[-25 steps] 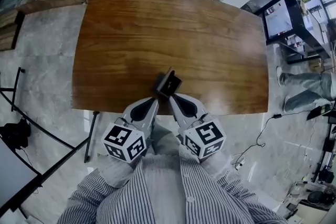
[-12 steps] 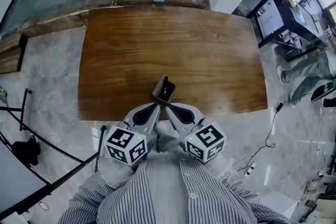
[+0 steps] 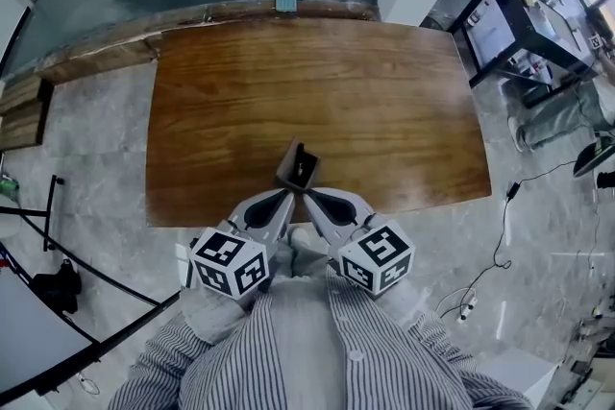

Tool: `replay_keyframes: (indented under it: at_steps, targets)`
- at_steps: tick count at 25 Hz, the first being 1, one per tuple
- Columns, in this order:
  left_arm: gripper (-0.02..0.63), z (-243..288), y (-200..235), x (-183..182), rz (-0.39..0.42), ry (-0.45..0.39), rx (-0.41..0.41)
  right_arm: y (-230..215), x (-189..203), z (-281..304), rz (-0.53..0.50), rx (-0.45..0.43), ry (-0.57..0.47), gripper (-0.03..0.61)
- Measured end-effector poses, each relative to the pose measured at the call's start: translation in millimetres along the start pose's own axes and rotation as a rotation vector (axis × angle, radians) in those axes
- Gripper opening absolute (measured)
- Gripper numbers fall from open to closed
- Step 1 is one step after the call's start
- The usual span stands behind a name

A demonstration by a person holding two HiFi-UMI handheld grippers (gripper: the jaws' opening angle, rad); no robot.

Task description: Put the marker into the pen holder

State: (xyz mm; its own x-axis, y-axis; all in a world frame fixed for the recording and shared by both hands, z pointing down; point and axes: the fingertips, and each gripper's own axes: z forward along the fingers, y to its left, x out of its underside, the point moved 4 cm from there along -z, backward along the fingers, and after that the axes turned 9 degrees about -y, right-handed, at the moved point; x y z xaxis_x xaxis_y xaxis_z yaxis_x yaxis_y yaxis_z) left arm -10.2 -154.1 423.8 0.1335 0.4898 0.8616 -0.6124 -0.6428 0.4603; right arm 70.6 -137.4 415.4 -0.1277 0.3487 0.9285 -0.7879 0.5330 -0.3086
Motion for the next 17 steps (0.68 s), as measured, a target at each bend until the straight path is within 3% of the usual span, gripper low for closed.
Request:
replay_keyframes:
  at_steps: [17]
  targets:
    - [0.008, -4.2, 3.4, -2.3, -0.006, 0.011, -0.006, -2.9, 1.1, 0.3, -0.013, 0.024, 0.017, 0.000]
